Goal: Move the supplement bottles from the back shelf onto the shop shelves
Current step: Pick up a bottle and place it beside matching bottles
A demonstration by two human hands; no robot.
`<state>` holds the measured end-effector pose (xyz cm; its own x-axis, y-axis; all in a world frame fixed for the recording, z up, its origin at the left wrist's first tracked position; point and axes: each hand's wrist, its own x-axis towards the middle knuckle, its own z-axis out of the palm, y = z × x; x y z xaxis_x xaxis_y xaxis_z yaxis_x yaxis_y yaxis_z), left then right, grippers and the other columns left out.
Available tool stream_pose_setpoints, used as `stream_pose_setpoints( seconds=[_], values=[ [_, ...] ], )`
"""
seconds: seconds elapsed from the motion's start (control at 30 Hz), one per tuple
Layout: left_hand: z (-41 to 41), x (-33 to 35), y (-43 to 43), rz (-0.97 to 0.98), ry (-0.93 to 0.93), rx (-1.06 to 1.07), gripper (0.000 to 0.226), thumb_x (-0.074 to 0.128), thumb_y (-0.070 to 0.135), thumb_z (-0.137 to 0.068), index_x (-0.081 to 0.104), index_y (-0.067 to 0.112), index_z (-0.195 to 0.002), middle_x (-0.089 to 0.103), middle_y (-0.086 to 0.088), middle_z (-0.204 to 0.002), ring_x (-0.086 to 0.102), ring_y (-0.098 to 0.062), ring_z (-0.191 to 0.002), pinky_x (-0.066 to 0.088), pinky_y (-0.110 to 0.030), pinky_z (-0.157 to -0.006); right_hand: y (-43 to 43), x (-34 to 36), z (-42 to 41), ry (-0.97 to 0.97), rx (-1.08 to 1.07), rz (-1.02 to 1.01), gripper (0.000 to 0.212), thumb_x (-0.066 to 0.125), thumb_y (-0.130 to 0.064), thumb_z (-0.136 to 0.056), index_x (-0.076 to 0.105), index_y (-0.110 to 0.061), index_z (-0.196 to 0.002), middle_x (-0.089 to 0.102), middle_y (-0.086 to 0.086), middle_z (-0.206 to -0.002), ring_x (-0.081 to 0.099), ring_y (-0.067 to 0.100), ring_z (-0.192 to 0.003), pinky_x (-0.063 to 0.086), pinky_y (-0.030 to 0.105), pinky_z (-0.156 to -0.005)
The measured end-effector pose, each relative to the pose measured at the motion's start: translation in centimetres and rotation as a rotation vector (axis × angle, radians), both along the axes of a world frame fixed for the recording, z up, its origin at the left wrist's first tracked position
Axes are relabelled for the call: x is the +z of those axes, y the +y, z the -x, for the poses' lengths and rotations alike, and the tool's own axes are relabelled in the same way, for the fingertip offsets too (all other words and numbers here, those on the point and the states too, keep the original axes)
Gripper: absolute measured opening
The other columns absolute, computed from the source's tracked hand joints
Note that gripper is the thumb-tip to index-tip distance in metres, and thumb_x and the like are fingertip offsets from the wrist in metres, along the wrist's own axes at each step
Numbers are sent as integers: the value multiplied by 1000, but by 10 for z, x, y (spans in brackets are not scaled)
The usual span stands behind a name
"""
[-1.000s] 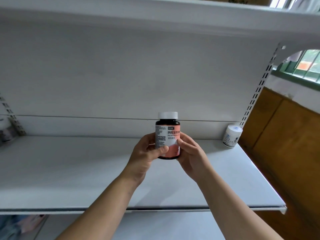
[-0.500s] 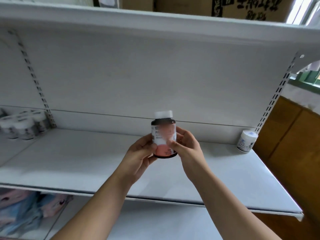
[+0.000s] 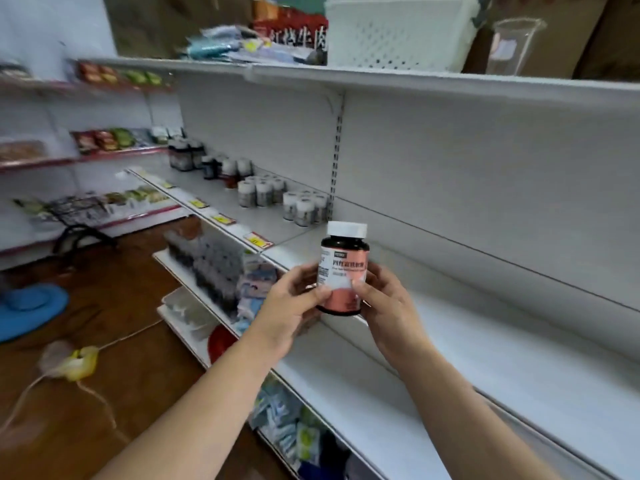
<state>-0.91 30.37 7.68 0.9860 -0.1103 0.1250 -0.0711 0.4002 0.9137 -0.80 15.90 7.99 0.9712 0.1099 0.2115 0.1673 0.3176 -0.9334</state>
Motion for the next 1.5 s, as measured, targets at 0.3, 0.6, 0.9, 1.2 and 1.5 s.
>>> stream_pose_setpoints(
  seconds=[0.3, 0.6, 0.9, 1.2, 1.5],
  values=[
    [29, 6, 166, -15, 34, 257, 36, 53, -8, -83, 56, 11, -114, 68, -3, -99, 62, -22, -90, 53, -31, -73, 171, 0, -15, 26, 201, 4, 39, 65, -8, -73, 58, -17, -111, 67, 7, -107, 61, 25, -104, 49, 41, -93],
    [-22, 7, 349, -87, 40, 300, 38, 50, -9, -85, 54, 10, -118, 67, -4, -104, 69, -10, -86, 57, -26, -77, 357, -13, -76, 44, 259, -9, 36, 66, -7, -76, 58, -24, -107, 67, 3, -108, 63, 20, -103, 49, 36, -86],
    [-144, -11, 457, -48, 89, 272, 43, 47, -9, -86, 49, 8, -125, 63, -11, -117, 62, -20, -106, 47, -40, -98, 464, -28, -194, 35, 227, 13, 35, 65, -7, -79, 57, -27, -107, 67, 1, -107, 62, 21, -106, 49, 34, -84],
    [-334, -15, 551, -6, 108, 253, 48, 47, -10, -86, 45, 3, -132, 58, -17, -125, 58, -27, -115, 50, -36, -96, 558, -26, -383, 61, 212, 17, 50, 77, -18, -64, 58, -24, -111, 68, 1, -107, 63, 20, -105, 49, 32, -83],
    [-497, -12, 640, -124, 72, 229, 45, 57, -1, -83, 50, 7, -127, 64, -8, -114, 63, -19, -102, 54, -28, -86, 645, -27, -543, 75, 144, 92, 42, 72, -16, -70, 57, -30, -107, 65, 3, -115, 60, 23, -110, 50, 35, -83]
  ],
)
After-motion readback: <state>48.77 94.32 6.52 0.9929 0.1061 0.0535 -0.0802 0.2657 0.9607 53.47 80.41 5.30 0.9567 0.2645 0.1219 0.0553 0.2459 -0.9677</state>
